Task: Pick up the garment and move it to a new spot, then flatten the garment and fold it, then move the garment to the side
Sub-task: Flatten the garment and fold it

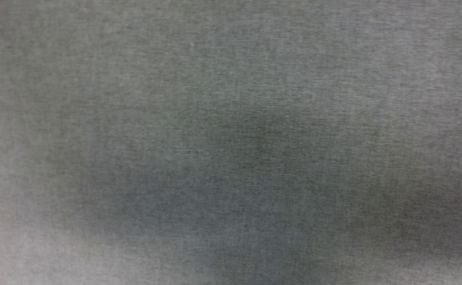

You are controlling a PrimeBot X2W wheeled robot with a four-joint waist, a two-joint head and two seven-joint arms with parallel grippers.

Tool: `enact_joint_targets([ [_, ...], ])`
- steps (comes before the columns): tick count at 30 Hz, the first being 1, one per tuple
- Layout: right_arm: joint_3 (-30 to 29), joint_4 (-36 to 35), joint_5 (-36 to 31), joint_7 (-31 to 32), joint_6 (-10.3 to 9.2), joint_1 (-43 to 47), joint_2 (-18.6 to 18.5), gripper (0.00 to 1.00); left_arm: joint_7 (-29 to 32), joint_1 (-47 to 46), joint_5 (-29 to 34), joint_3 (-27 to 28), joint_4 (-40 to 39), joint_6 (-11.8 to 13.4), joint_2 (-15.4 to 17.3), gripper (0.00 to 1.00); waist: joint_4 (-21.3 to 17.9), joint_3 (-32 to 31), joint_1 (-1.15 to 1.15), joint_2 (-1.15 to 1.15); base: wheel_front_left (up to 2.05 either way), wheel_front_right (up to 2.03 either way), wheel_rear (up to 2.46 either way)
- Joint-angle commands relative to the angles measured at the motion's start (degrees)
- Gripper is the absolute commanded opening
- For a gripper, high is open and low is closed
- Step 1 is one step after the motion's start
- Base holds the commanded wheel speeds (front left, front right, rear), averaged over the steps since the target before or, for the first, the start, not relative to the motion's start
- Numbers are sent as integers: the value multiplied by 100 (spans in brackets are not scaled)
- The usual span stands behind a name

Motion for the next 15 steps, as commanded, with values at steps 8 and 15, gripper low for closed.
enact_joint_targets([
  [8,725,56,898,172,0,679,-181,0,571,863,-357,-370,-129,-15,102,0,162,-967,0,0,0,0,0],
  [15,1452,-289,2040,956,-1,1661,-664,0,899,1828,-655,-702,-439,-14,364,0,150,-1989,0,0,0,0,0],
])
